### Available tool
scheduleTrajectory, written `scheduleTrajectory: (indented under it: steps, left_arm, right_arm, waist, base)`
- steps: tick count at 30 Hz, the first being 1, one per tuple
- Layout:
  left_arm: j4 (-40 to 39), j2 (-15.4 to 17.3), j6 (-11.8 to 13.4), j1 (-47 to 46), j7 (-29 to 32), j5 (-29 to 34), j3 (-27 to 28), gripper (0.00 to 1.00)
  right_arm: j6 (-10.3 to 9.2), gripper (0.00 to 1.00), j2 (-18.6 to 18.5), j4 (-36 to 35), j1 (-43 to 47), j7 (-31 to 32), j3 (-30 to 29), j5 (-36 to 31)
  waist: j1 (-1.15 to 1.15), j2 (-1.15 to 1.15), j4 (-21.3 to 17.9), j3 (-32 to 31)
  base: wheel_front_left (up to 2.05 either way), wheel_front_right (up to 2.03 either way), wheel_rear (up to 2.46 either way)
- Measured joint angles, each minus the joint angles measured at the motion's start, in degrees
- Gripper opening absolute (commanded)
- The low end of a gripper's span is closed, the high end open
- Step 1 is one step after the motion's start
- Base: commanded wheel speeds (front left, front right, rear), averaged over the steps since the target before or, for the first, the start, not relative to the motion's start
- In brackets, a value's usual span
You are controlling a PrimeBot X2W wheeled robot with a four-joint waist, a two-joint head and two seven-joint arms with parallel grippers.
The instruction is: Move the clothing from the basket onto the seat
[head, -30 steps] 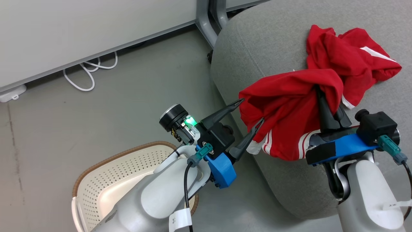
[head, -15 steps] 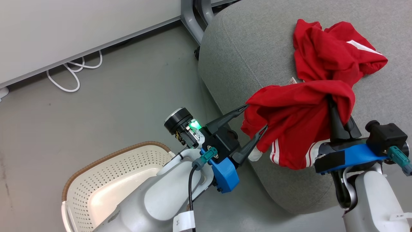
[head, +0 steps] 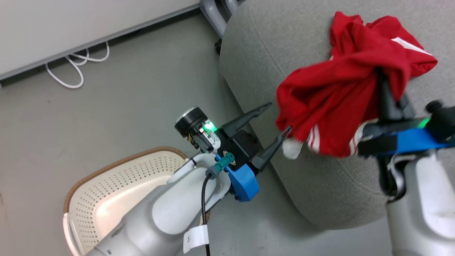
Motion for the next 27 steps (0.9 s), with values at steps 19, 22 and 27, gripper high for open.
scheduleTrajectory:
  steps: [19, 22, 27]
  left_arm:
    - [-1.9, 5.2, 0.0, -10.4, 0.3, 3.6, -0.5, 1.0]
    - [-2.7, 5.5, 0.0, -11.6, 0.4, 4.2, -0.8, 1.0]
    - [-3.5, 6.2, 0.0, -12.8, 0.7, 4.8, -1.6, 1.0]
  right_arm:
    - [0.0, 0.0, -13.8, -4.6, -30.0, 0.0, -22.9, 1.2]
    - [0.0, 0.0, -18.0, -2.3, -31.4, 0.0, -25.6, 1.2]
    - [0.0, 0.0, -20.0, 4.1, -31.8, 0.0, -28.3, 0.5]
  waist:
    - [0.0, 0.0, 1.4, 17.9]
    - [0.01, 0.0, 1.6, 20.8]
    - [0.01, 0.0, 1.8, 24.8]
  base:
    - [0.0, 0.0, 0.0]
    - [0.0, 0.0, 0.0]
    - [0.0, 0.0, 0.0]
